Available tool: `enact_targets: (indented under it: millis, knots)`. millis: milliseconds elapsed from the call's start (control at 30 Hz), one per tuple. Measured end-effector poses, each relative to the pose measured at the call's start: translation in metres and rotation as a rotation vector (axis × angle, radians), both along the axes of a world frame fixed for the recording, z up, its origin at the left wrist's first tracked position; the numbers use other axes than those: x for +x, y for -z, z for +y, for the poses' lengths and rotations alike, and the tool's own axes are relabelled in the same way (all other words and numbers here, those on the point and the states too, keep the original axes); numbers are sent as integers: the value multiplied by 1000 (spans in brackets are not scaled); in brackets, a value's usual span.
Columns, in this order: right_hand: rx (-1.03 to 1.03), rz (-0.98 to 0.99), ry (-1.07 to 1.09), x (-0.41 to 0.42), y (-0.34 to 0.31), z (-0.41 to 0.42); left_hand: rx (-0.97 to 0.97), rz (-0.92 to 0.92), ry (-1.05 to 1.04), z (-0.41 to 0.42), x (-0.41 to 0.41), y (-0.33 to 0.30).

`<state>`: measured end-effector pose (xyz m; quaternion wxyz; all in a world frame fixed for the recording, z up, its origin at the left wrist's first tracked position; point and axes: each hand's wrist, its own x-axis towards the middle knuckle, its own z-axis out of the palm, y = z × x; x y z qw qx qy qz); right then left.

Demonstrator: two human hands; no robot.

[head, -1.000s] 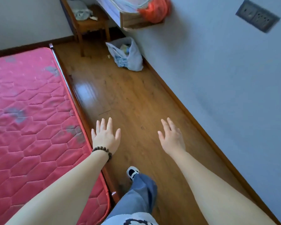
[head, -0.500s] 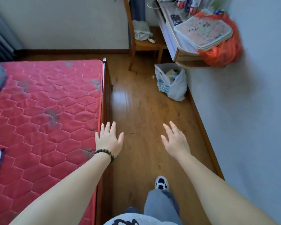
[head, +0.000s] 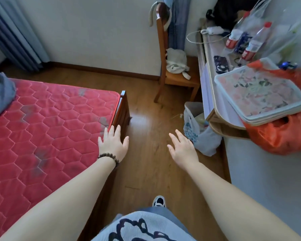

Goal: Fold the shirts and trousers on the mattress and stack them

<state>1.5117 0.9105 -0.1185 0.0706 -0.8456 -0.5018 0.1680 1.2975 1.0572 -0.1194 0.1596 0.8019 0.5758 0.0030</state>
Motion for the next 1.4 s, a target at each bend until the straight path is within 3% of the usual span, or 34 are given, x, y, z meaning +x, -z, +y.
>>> enact_targets:
  millis: [367, 700, 1033, 1400]
  knots:
    - [-48, 15, -111, 129, 6, 210, -14, 11, -139, 179, 111, 0]
    - [-34, -44, -197, 213, 5, 517, -8, -7, -297, 462, 172, 11]
    - [-14, -32, -482, 207, -16, 776, -24, -19, -562, 643, 160, -2]
    - [-26, -37, -952, 143, 5, 1063, -45, -36, -1079, 792, 108, 25]
